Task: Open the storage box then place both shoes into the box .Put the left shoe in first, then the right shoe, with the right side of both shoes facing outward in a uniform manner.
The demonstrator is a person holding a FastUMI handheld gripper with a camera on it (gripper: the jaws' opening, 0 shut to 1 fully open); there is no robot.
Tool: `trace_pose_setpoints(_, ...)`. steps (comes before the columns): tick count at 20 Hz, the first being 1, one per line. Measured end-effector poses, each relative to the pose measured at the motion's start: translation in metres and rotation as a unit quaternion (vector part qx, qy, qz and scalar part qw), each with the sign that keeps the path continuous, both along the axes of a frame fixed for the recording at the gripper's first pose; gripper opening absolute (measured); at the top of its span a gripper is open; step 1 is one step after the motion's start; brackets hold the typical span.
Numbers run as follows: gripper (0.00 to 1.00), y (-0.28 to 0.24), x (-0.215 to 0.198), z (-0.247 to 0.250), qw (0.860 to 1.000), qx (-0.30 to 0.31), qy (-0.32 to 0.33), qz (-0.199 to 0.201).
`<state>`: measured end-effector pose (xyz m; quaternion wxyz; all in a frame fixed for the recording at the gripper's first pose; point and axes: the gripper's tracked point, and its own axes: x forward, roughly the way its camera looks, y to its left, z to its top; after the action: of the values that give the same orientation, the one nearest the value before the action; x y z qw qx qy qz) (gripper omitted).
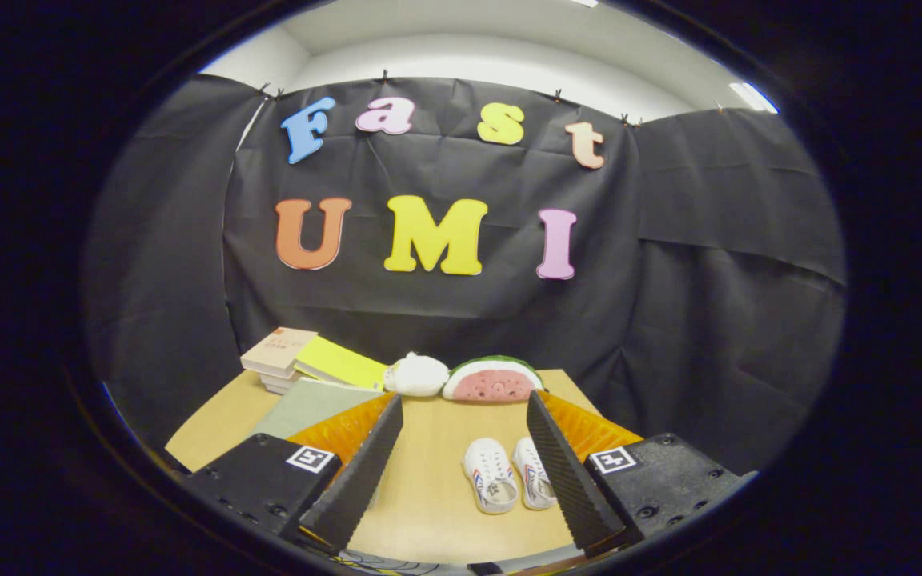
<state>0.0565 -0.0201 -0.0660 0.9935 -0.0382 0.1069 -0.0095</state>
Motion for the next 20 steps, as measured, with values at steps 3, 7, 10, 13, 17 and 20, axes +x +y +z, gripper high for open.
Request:
trace_pose_setpoints(3,1.00,0.002,0.035,-0.017,0.997,0.040,0.051,0.031)
trace_pose_setpoints(7,1.00,0.013,0.083,-0.044,0.986,0.096,0.106,0.081)
trace_pose_setpoints(10,1.00,0.020,0.112,-0.078,0.966,0.151,0.176,0.112)
trace_pose_setpoints(13,1.00,0.035,0.141,-0.098,0.942,0.212,0.213,0.153)
trace_pose_setpoints(17,1.00,0.053,0.171,-0.116,0.910,0.253,0.245,0.218)
trace_pose_setpoints(20,1.00,0.069,0.195,-0.120,0.884,0.291,0.240,0.277)
